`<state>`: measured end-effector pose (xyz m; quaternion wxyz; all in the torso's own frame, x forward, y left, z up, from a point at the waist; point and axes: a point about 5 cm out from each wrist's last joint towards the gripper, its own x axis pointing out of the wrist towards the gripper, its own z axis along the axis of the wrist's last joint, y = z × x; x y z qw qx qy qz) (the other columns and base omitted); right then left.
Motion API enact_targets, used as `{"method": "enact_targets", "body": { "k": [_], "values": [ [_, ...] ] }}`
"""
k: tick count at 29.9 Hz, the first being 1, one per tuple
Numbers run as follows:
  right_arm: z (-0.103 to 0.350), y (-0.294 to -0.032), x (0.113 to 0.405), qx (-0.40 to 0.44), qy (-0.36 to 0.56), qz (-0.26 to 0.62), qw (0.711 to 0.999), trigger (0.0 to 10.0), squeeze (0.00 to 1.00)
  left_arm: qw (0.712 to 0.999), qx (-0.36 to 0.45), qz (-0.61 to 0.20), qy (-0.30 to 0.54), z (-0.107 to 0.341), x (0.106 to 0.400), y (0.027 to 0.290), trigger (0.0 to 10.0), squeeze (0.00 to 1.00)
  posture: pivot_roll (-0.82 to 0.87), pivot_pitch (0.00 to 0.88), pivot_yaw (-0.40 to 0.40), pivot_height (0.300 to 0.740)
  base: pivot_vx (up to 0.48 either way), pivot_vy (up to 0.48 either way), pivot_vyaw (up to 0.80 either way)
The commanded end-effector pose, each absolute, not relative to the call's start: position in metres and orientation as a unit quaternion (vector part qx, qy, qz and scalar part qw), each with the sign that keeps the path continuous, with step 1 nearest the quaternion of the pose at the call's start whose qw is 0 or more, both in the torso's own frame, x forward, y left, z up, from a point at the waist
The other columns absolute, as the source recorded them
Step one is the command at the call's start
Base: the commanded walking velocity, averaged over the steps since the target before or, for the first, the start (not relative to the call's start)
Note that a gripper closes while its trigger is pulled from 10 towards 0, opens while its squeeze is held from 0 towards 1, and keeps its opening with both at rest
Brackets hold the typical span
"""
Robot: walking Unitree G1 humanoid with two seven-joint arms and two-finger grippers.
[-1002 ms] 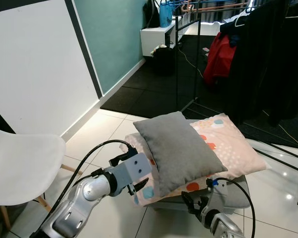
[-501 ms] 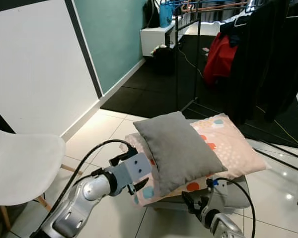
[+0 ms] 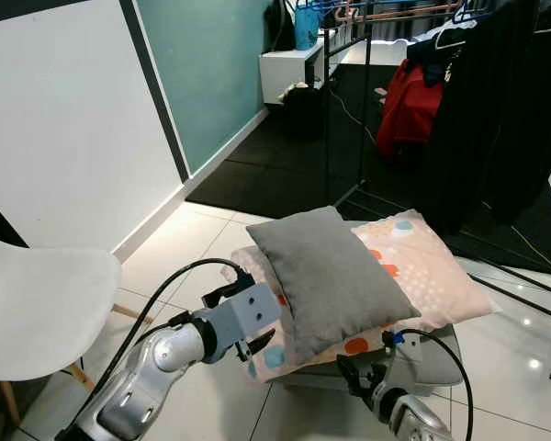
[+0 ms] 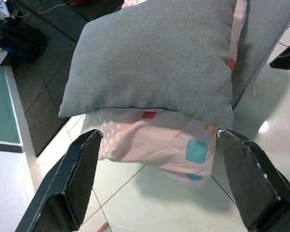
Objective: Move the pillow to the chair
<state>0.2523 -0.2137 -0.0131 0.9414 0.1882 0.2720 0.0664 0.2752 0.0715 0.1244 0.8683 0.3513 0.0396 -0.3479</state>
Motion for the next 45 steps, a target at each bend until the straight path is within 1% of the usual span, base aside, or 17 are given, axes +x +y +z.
{"method": "enact_targets", "body": {
  "k": [1, 3, 5, 7, 9, 10, 12, 14, 16, 19, 20, 23, 28, 35, 36, 38, 45],
  "values": [
    [-0.014, -0.213, 0.252, 0.187, 0.277, 0.069, 0.94, 10.0, 0.0, 0.868, 0.352, -0.346, 0.044, 0.124, 0.276, 0.072, 10.0, 0.0, -0.1, 0.064, 0.046, 0.74, 0.0, 0.0, 0.0],
    [-0.014, -0.213, 0.252, 0.185, 0.278, 0.071, 0.94, 10.0, 0.0, 0.866, 0.362, -0.343, 0.038, 0.125, 0.276, 0.07, 10.0, 0.0, -0.12, 0.061, 0.043, 0.74, 0.0, 0.0, 0.0],
    [-0.014, -0.214, 0.252, 0.185, 0.279, 0.069, 0.94, 10.0, 0.0, 0.847, 0.409, -0.34, 0.0, 0.129, 0.273, 0.067, 10.0, 0.0, -0.12, 0.057, 0.041, 0.74, 0.0, 0.0, 0.0],
    [-0.015, -0.215, 0.251, 0.184, 0.279, 0.069, 0.94, 10.0, 0.0, 0.851, 0.403, -0.336, 0.0, 0.129, 0.271, 0.067, 10.0, 0.0, -0.12, 0.058, 0.039, 0.74, 0.0, 0.0, 0.0],
    [-0.014, -0.215, 0.251, 0.181, 0.28, 0.07, 0.94, 10.0, 0.0, 0.886, 0.339, -0.317, 0.025, 0.131, 0.275, 0.075, 10.0, 0.0, -0.13, 0.058, 0.043, 0.74, 0.0, 0.0, 0.0],
    [-0.014, -0.215, 0.251, 0.181, 0.28, 0.07, 0.94, 10.0, 0.0, 0.886, 0.339, -0.317, 0.025, 0.131, 0.275, 0.075, 10.0, 0.0, -0.13, 0.058, 0.043, 0.74, 0.0, 0.0, 0.0],
    [-0.014, -0.216, 0.251, 0.178, 0.28, 0.07, 0.941, 10.0, 0.0, 0.922, 0.255, -0.286, 0.053, 0.133, 0.281, 0.088, 10.0, 0.0, -0.13, 0.061, 0.04, 0.74, 0.0, 0.0, 0.0],
    [-0.014, -0.216, 0.251, 0.169, 0.28, 0.07, 0.942, 10.0, 0.0, 0.963, 0.145, -0.215, 0.078, 0.132, 0.293, 0.121, 10.0, 0.0, -0.13, 0.06, 0.035, 0.74, 0.0, 0.0, 0.0],
    [-0.014, -0.216, 0.251, 0.169, 0.28, 0.07, 0.942, 10.0, 0.0, 0.963, 0.145, -0.215, 0.078, 0.132, 0.293, 0.121, 10.0, 0.0, -0.13, 0.06, 0.035, 0.74, 0.0, 0.0, 0.0],
    [-0.011, -0.217, 0.257, 0.144, 0.278, 0.07, 0.947, 10.0, 0.0, 0.991, 0.009, -0.085, 0.102, 0.119, 0.304, 0.177, 10.0, 0.0, -0.14, 0.063, 0.028, 0.74, 0.0, 0.0, 0.0],
    [-0.011, -0.217, 0.257, 0.144, 0.278, 0.07, 0.947, 10.0, 0.0, 0.991, 0.009, -0.085, 0.102, 0.119, 0.304, 0.177, 10.0, 0.0, -0.14, 0.063, 0.028, 0.74, 0.0, 0.0, 0.0],
    [-0.006, -0.218, 0.266, 0.102, 0.275, 0.07, 0.953, 10.0, 0.0, 0.986, -0.084, 0.012, 0.147, 0.087, 0.303, 0.214, 10.0, 0.0, -0.14, 0.061, 0.017, 0.74, 0.0, 0.0, 0.0],
    [0.001, -0.218, 0.276, 0.064, 0.271, 0.071, 0.958, 10.0, 0.0, 0.97, -0.105, 0.075, 0.208, 0.052, 0.292, 0.232, 10.0, 0.0, -0.15, 0.055, -0.003, 0.74, 0.0, 0.0, 0.0],
    [0.004, -0.218, 0.281, 0.051, 0.268, 0.072, 0.959, 10.0, 0.0, 0.965, -0.13, 0.081, 0.211, 0.042, 0.29, 0.233, 10.0, 0.0, -0.16, 0.055, -0.007, 0.74, 0.0, 0.0, 0.0],
    [0.013, -0.216, 0.289, 0.066, 0.257, 0.092, 0.96, 10.0, 0.0, 0.963, -0.135, 0.107, 0.209, 0.033, 0.287, 0.232, 10.0, 0.0, -0.17, 0.049, -0.033, 0.74, 0.0, 0.0, 0.8],
    [0.02, -0.215, 0.295, 0.077, 0.247, 0.107, 0.96, 10.0, 0.0, 0.961, -0.144, 0.131, 0.197, 0.027, 0.284, 0.231, 10.0, 0.0, -0.16, 0.047, -0.036, 0.74, 0.0, 0.0, 0.8],
    [0.04, -0.21, 0.317, 0.133, 0.225, 0.118, 0.958, 10.0, 0.0, 0.964, -0.145, 0.14, 0.173, 0.02, 0.282, 0.228, 10.0, 0.0, -0.17, 0.048, -0.035, 0.74, 0.0, 0.0, 0.34]
  ]
}}
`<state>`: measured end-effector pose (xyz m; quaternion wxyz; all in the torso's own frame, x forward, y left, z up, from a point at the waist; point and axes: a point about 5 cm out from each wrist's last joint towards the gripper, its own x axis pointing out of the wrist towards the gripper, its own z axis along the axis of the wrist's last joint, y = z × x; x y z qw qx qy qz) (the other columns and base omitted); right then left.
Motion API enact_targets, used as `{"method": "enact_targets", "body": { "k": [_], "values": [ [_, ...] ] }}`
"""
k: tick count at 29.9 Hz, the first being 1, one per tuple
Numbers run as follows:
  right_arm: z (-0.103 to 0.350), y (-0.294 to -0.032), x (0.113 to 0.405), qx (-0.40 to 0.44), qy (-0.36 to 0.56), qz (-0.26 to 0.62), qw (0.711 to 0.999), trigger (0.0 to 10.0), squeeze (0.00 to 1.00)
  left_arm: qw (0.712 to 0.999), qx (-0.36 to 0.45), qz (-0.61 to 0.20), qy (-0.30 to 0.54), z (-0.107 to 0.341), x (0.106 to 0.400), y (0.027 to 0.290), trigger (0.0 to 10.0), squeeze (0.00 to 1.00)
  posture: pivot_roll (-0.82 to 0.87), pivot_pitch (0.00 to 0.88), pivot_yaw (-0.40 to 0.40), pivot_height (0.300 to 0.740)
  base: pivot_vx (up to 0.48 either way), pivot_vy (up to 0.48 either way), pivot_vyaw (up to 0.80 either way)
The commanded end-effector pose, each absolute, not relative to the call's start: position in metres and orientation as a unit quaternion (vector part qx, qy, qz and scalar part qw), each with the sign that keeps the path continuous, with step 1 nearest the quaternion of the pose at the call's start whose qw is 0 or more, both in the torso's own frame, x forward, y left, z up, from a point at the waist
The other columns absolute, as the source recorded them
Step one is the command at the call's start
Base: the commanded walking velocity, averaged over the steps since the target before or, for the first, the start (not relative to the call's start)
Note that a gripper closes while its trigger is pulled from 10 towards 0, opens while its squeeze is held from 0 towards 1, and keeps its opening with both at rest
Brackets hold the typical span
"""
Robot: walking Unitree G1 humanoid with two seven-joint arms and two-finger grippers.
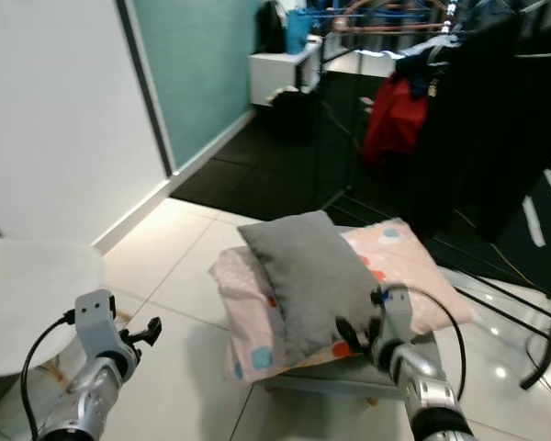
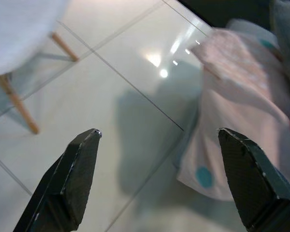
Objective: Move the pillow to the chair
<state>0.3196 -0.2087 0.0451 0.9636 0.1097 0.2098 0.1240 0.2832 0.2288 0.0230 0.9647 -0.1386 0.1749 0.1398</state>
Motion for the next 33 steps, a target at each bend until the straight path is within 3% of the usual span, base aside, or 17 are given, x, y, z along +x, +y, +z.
{"method": "enact_targets", "body": {
  "k": [1, 33],
  "values": [
    [0.04, -0.21, 0.317, 0.133, 0.225, 0.118, 0.958, 10.0, 0.0, 0.964, -0.145, 0.14, 0.173, 0.02, 0.282, 0.228, 10.0, 0.0, -0.17, 0.048, -0.035, 0.74, 0.0, 0.0, 0.0],
    [0.051, -0.226, 0.328, 0.182, 0.212, 0.043, 0.959, 10.0, 0.0, 0.979, -0.104, 0.103, 0.14, 0.018, 0.283, 0.227, 10.0, 0.0, -0.14, 0.052, 0.001, 0.625, 0.0, 0.0, 0.0]
  ]
}}
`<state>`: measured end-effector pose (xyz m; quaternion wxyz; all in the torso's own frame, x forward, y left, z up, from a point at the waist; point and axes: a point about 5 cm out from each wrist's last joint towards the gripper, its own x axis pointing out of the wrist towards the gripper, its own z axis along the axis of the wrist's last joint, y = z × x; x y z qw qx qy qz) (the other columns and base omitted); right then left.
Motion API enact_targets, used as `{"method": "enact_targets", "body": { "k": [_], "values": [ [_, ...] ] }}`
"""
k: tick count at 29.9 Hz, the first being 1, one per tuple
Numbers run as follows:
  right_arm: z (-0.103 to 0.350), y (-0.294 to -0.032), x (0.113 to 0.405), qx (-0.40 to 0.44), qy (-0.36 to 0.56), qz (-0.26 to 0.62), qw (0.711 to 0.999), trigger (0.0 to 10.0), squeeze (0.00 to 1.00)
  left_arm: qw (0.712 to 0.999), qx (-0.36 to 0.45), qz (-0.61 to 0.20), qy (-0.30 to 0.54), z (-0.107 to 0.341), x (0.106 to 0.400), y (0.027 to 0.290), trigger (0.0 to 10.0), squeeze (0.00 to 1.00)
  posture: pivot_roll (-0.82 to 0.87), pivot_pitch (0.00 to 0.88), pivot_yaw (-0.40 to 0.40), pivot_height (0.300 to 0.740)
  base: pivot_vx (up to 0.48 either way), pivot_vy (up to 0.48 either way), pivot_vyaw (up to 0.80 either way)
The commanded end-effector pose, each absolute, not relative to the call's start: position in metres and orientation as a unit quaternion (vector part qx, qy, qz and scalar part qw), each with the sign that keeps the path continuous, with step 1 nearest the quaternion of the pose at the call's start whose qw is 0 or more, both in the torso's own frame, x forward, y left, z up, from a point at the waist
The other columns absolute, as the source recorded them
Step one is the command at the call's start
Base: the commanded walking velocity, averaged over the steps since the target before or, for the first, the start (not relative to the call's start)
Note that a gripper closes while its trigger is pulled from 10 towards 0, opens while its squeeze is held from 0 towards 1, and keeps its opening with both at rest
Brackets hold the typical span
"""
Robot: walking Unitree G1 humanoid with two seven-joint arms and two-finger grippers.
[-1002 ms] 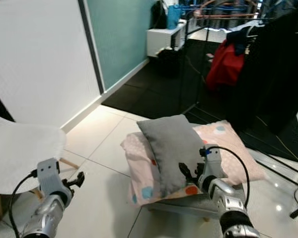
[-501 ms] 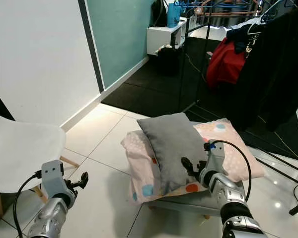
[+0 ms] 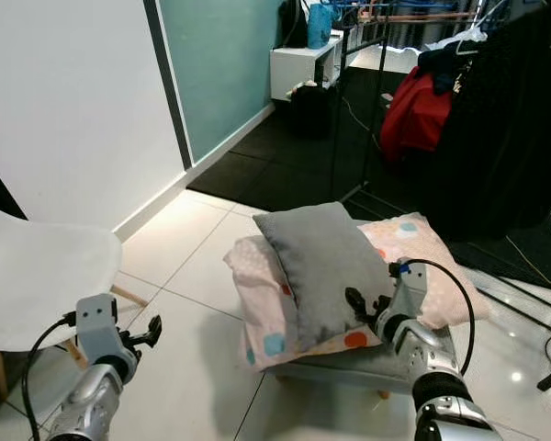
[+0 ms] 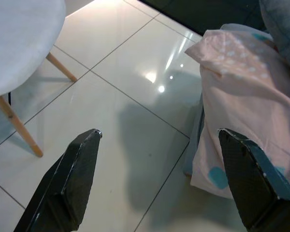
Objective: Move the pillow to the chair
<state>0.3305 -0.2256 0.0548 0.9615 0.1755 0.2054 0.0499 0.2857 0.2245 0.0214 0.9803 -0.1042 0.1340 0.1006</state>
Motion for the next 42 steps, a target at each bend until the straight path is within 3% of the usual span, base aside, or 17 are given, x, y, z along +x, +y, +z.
{"method": "enact_targets", "body": {
  "k": [1, 18, 20, 25, 28, 30, 32, 42],
  "values": [
    [0.051, -0.226, 0.328, 0.182, 0.212, 0.043, 0.959, 10.0, 0.0, 0.979, -0.104, 0.103, 0.14, 0.018, 0.283, 0.227, 10.0, 0.0, -0.14, 0.052, 0.001, 0.625, 0.0, 0.0, 0.0],
    [0.063, -0.244, 0.334, 0.224, 0.187, 0.002, 0.957, 10.0, 0.0, 0.979, -0.108, 0.102, 0.14, 0.014, 0.282, 0.222, 10.0, 0.0, -0.17, 0.036, -0.012, 0.615, 0.0, 0.0, 0.0],
    [0.068, -0.251, 0.335, 0.283, 0.171, -0.016, 0.944, 10.0, 0.0, 0.98, -0.106, 0.1, 0.133, 0.018, 0.286, 0.223, 10.0, 0.0, -0.16, 0.043, -0.008, 0.605, 0.0, 0.0, 0.0],
    [0.068, -0.249, 0.335, 0.317, 0.166, -0.007, 0.934, 10.0, 0.0, 0.981, -0.104, 0.1, 0.129, 0.021, 0.287, 0.225, 10.0, 0.0, -0.16, 0.048, -0.005, 0.6, 0.0, 0.0, 0.0],
    [0.066, -0.242, 0.335, 0.399, 0.15, 0.005, 0.904, 10.0, 0.0, 0.982, -0.101, 0.101, 0.121, 0.025, 0.288, 0.227, 10.0, 0.0, -0.15, 0.056, 0.006, 0.59, 0.0, 0.0, 0.0],
    [0.066, -0.242, 0.335, 0.399, 0.15, 0.005, 0.904, 10.0, 0.0, 0.982, -0.101, 0.101, 0.121, 0.025, 0.288, 0.227, 10.0, 0.0, -0.15, 0.056, 0.006, 0.59, 0.0, 0.0, 0.0],
    [0.063, -0.233, 0.335, 0.454, 0.141, 0.016, 0.88, 10.0, 0.0, 0.984, -0.092, 0.099, 0.116, 0.027, 0.287, 0.229, 10.0, 0.0, -0.14, 0.067, 0.019, 0.58, 0.0, 0.0, 0.0],
    [0.067, -0.215, 0.338, 0.493, 0.124, 0.072, 0.858, 10.0, 0.0, 0.984, -0.088, 0.101, 0.114, 0.026, 0.285, 0.234, 10.0, 0.0, -0.13, 0.073, 0.025, 0.56, 0.0, 0.0, 0.0]
  ]
}}
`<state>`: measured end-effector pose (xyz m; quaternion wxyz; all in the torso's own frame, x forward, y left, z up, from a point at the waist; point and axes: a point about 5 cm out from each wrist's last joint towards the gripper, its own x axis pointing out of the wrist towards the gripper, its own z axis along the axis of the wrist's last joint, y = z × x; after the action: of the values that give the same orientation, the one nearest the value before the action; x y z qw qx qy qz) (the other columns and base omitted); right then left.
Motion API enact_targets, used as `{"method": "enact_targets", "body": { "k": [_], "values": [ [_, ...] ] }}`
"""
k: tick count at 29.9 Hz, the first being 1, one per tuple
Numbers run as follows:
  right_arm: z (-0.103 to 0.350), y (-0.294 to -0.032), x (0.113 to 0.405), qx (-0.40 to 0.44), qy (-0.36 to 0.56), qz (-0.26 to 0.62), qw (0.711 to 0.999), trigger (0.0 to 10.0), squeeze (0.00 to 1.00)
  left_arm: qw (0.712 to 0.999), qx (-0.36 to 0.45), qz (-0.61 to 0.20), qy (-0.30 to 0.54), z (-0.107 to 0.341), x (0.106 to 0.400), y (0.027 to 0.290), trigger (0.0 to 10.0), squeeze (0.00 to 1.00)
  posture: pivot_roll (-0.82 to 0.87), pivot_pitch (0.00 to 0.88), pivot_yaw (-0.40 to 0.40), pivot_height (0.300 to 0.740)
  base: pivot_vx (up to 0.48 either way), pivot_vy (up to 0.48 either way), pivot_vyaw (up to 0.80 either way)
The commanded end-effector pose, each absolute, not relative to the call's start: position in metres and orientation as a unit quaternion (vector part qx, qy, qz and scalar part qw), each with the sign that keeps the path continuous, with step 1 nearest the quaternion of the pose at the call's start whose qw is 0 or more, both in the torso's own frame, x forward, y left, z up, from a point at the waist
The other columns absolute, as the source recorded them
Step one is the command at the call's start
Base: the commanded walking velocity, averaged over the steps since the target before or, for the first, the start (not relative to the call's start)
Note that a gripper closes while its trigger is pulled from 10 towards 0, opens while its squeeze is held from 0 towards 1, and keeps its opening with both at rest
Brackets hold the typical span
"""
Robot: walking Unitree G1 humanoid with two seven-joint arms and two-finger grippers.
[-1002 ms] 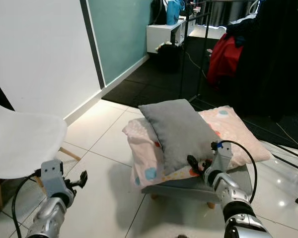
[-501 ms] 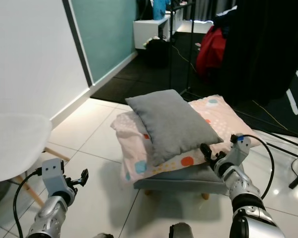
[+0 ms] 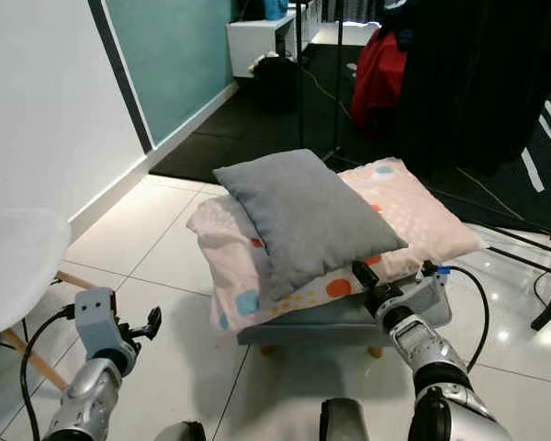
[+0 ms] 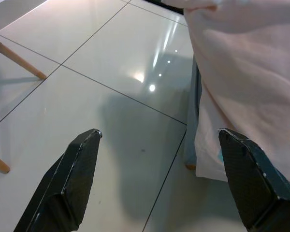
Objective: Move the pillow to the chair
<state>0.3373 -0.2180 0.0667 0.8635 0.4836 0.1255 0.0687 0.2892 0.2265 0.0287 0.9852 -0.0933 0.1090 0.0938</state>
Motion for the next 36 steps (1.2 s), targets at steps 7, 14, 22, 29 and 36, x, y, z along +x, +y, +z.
{"method": "enact_targets", "body": {
  "k": [7, 14, 22, 29, 36],
  "values": [
    [0.075, -0.187, 0.34, 0.509, 0.123, 0.184, 0.832, 10.0, 0.0, 0.985, -0.085, 0.104, 0.11, 0.027, 0.283, 0.236, 10.0, 0.0, -0.11, 0.088, 0.027, 0.54, 0.0, 0.0, 0.0],
    [0.088, -0.159, 0.345, 0.515, 0.115, 0.271, 0.806, 10.0, 0.0, 0.985, -0.081, 0.106, 0.105, 0.029, 0.28, 0.241, 10.0, 0.0, -0.09, 0.1, 0.033, 0.54, 0.0, 0.0, 0.0],
    [0.111, -0.14, 0.358, 0.524, 0.089, 0.308, 0.789, 10.0, 0.0, 0.986, -0.075, 0.106, 0.105, 0.03, 0.275, 0.246, 10.0, 0.0, -0.08, 0.104, 0.043, 0.54, 0.0, 0.0, 0.0],
    [0.114, -0.14, 0.367, 0.505, 0.101, 0.261, 0.816, 10.0, 0.0, 0.987, -0.072, 0.103, 0.105, 0.031, 0.274, 0.245, 10.0, 0.0, -0.07, 0.105, 0.042, 0.54, 0.0, 0.0, 0.0],
    [0.122, -0.153, 0.374, 0.517, 0.069, 0.212, 0.826, 0.0, 0.0, 0.986, -0.069, 0.102, 0.109, 0.03, 0.271, 0.245, 10.0, 0.0, -0.07, 0.11, 0.046, 0.54, 0.0, 0.0, 0.0]
  ]
}}
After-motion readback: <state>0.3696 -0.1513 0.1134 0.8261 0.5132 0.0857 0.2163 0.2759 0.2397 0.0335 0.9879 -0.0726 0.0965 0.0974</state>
